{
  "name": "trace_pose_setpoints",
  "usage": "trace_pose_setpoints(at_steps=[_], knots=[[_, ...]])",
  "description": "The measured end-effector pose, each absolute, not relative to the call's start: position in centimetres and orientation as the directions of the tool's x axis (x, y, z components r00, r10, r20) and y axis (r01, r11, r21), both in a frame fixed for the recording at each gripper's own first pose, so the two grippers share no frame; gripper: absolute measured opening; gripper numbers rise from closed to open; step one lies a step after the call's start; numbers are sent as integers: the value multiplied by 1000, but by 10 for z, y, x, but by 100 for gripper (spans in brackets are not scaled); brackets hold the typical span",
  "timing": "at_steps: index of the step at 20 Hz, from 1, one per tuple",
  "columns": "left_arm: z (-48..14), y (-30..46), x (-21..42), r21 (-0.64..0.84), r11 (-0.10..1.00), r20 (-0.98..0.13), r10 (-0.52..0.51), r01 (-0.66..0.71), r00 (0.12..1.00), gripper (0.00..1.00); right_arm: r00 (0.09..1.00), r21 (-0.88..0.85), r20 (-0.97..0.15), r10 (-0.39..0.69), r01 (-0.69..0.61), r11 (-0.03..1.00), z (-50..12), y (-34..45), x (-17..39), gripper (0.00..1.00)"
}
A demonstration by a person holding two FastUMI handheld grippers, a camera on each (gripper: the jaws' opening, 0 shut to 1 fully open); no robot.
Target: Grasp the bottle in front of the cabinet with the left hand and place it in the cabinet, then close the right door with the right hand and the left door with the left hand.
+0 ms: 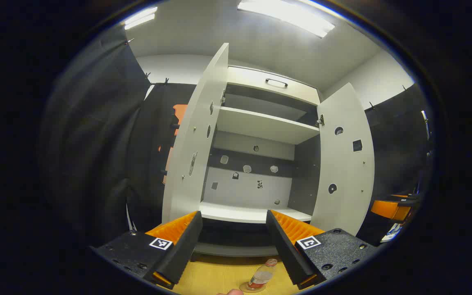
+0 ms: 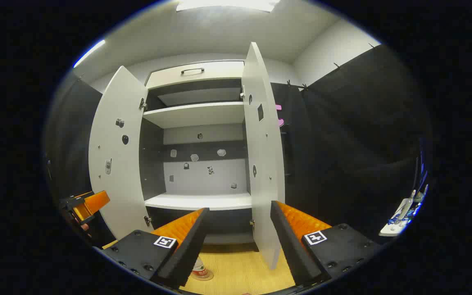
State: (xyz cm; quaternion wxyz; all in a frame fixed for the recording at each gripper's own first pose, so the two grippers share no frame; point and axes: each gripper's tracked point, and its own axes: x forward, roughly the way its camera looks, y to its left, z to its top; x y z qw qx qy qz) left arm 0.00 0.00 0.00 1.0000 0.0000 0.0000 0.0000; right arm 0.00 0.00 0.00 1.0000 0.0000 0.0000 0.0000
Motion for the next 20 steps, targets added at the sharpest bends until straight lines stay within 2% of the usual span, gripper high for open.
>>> trace_pose_setpoints(at_steps=[20], knots=[[1,7,10,4,1000,20,23,-23,1000,95,1000,-6,-3,2,-2,1000,-10,2,10,97]])
